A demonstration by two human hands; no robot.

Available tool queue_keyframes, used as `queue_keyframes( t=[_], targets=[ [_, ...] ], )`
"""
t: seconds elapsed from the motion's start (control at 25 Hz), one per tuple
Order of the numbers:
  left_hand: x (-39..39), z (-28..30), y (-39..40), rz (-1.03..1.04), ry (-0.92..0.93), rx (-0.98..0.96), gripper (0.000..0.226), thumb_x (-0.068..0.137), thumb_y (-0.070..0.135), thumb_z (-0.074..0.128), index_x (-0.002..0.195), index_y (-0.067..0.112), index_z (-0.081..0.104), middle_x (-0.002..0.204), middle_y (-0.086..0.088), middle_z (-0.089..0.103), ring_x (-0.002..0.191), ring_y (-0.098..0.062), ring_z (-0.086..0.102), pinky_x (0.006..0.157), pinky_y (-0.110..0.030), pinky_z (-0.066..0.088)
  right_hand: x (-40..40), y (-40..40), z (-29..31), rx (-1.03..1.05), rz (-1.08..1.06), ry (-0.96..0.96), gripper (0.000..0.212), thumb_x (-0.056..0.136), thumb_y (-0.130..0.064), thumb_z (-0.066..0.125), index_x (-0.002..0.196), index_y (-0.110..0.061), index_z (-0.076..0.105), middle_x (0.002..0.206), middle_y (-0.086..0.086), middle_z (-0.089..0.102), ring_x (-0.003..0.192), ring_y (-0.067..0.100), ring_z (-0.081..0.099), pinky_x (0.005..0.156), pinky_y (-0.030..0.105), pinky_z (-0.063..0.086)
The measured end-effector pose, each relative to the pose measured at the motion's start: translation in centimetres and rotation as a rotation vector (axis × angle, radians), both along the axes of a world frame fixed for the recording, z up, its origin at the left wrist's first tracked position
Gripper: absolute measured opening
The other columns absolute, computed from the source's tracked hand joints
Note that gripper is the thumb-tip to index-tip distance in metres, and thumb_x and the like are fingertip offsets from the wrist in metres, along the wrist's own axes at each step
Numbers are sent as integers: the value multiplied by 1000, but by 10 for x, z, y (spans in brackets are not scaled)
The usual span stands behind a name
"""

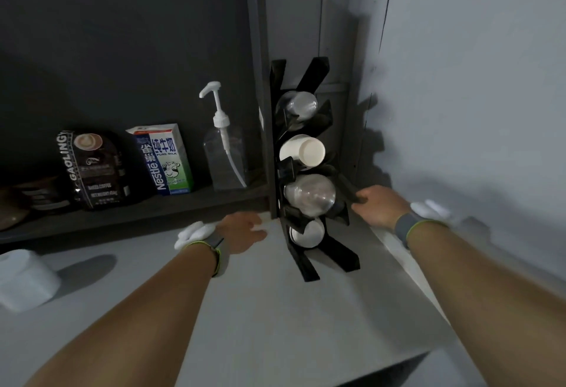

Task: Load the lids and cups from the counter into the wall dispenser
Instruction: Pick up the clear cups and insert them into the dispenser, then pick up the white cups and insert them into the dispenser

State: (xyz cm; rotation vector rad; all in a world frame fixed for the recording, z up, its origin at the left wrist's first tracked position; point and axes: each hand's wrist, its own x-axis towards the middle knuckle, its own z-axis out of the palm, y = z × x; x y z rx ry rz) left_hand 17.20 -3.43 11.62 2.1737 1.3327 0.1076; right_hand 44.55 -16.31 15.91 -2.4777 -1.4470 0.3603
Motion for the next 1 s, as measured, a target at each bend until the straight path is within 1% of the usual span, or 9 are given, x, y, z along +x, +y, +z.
queue_keyframes(
  t=[0.12,0.28,0.36,0.4,0.44,0.64,0.76,0.88,1.0],
  targets=[
    [-72,-1,-20,-119,317,28,50,87,48,61,132,27,54,137,-1,53,123,-22,54,98,-29,44,-47,-35,6,-151,-29,-165,33,83,-31,55,102,-6,68,113,17,69,102,36,65,73,30,47],
    [-152,-6,-42,-129,390,37,50,86,50,61,130,26,57,135,0,55,121,-22,55,95,-28,43,-130,-56,8,-236,-19,-184,21,84,-29,57,86,-9,65,103,16,68,85,34,62,64,29,46],
    [-200,-6,-50,-119,405,49,50,86,50,61,129,26,57,134,0,57,120,-22,55,94,-28,43,-182,-54,0,-216,14,-152,30,87,-28,55,106,-7,65,115,18,65,98,36,63,69,31,48],
    [-222,-6,-53,-111,414,46,49,86,50,61,129,26,58,133,0,57,120,-22,55,95,-28,43,-205,-51,-5,-224,41,-143,38,88,-27,55,119,-6,62,122,17,64,106,36,63,78,34,51],
    [-241,-8,-55,-104,415,36,49,86,51,61,128,26,58,133,0,57,120,-22,55,95,-28,42,-229,-48,-9,-250,74,-127,40,88,-26,54,122,-5,60,124,16,64,109,35,63,85,36,52],
    [-360,-18,-63,13,425,-29,49,86,48,62,128,24,58,135,-2,56,123,-23,54,99,-29,41,-360,-10,-35,-313,271,-100,33,85,-23,55,112,-7,66,113,13,68,99,32,66,84,36,54],
    [-425,-24,-51,119,458,-70,52,83,52,63,128,25,58,134,-2,57,122,-24,55,103,-33,42,-427,22,-47,-364,381,-113,31,84,-20,55,109,-7,67,110,12,70,93,29,68,74,30,52],
    [-467,-32,-33,187,471,-115,54,81,54,64,127,27,59,131,-2,59,118,-24,56,101,-34,44,-462,49,-56,-381,446,-120,26,86,-19,53,104,-5,67,94,11,66,74,27,60,64,28,45],
    [-486,-43,-6,247,443,-118,50,80,53,65,121,26,63,124,0,64,114,-22,59,97,-31,46,-480,87,-71,-366,456,-100,17,85,-21,54,89,-7,64,88,9,61,71,28,57,62,28,43]
  ],
)
